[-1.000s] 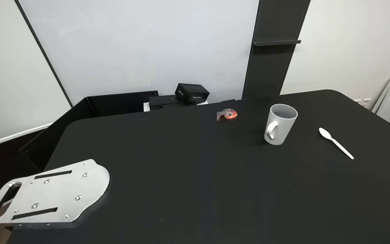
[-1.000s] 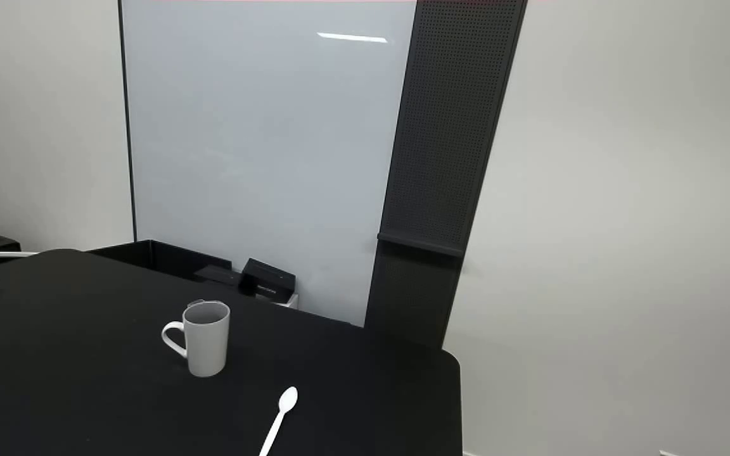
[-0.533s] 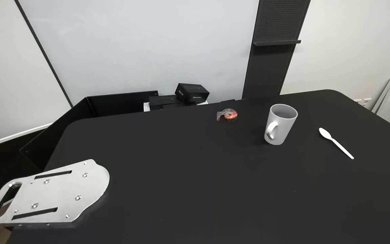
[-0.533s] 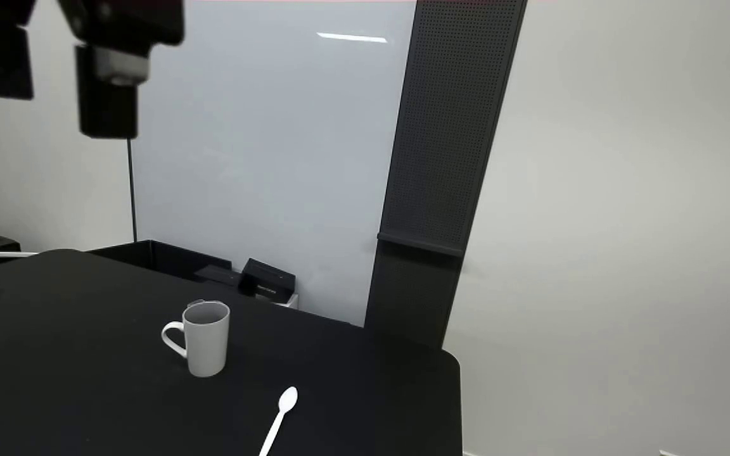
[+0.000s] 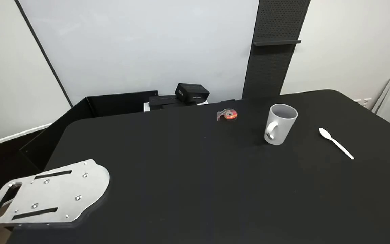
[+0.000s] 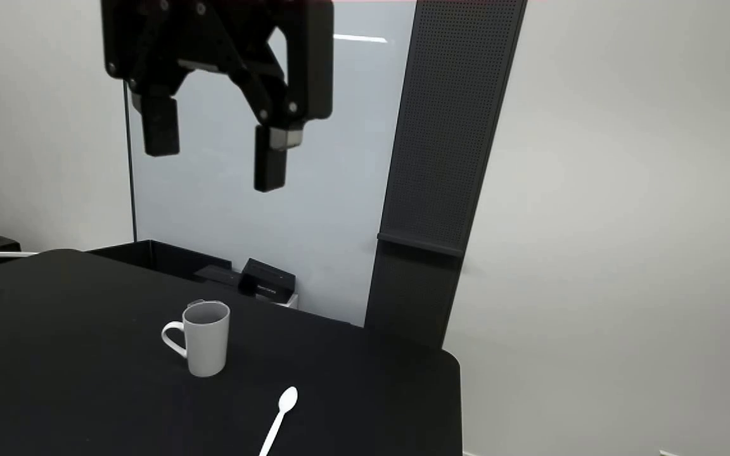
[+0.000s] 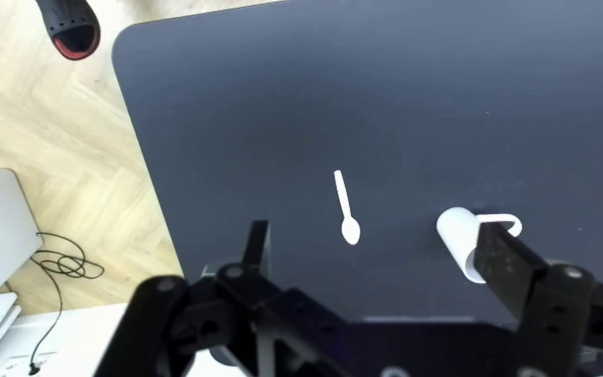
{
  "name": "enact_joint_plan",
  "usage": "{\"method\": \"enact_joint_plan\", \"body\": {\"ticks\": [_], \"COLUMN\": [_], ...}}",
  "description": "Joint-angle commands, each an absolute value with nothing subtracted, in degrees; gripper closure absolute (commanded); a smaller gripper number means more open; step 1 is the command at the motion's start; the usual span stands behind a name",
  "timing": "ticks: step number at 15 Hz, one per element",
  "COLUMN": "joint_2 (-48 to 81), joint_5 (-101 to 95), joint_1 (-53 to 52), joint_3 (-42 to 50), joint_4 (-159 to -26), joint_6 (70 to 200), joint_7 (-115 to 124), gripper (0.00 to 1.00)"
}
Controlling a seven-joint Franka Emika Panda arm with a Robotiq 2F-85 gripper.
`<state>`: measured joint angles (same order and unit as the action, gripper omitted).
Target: Put the white spoon in the white mug
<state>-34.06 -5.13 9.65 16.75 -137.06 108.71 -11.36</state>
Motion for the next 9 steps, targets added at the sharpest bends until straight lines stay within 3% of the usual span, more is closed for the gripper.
{"method": "enact_joint_plan", "body": {"ticks": [1,9], "joint_2": [-27.3,-10.5], "joint_5": [-5.8,-7.4], "joint_1": [10.9,14.3], "joint_3": [17.1,16.7], "joint_4": [-133.4,-128.4], "joint_6": [111.5,116.1], "joint_7": [-11.7,-7.2], "gripper": [0.00,0.00]}}
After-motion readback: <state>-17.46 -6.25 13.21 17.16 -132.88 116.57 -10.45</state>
